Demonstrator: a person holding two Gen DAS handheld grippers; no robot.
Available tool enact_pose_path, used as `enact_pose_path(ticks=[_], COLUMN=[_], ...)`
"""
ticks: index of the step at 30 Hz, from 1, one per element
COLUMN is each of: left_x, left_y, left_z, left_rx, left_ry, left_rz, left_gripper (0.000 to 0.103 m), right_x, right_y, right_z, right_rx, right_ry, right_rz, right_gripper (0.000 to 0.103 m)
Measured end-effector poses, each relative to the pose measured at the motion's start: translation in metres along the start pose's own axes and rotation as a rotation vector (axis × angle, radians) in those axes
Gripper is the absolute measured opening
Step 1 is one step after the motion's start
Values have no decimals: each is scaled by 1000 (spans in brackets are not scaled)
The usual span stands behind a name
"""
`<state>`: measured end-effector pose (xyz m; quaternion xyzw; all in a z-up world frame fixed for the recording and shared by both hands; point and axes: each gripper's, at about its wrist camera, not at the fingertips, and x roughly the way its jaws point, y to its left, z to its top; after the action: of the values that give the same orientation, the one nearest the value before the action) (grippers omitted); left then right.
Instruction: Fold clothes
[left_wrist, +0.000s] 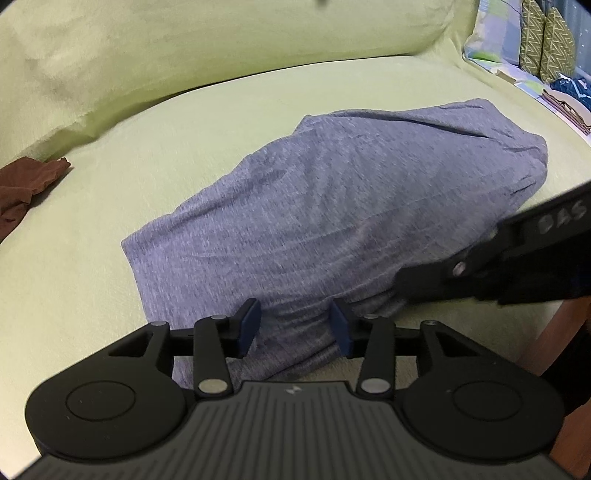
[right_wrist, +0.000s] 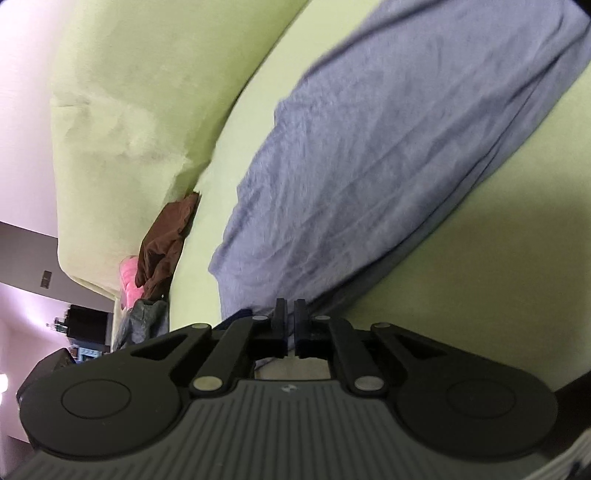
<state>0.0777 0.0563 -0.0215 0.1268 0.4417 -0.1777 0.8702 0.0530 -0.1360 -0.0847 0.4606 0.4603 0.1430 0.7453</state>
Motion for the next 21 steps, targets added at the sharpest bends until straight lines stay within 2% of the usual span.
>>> enact_pose_path(ticks=[5, 12, 21], left_x=[2, 2, 4], left_y=[7, 9, 11], left_z=[2, 1, 4], left_rx=[-22, -20, -29], left_ry=[5, 1, 11], left_rz=[-25, -30, -29], left_gripper=[53, 53, 53], right_x=[6, 8, 8], right_y=[-10, -6, 0], right_z=[-4, 5, 2], right_rx=[36, 38, 11], right_ry=[16, -14, -20], right_rz=[-12, -2, -27], right_gripper=[0, 6, 7])
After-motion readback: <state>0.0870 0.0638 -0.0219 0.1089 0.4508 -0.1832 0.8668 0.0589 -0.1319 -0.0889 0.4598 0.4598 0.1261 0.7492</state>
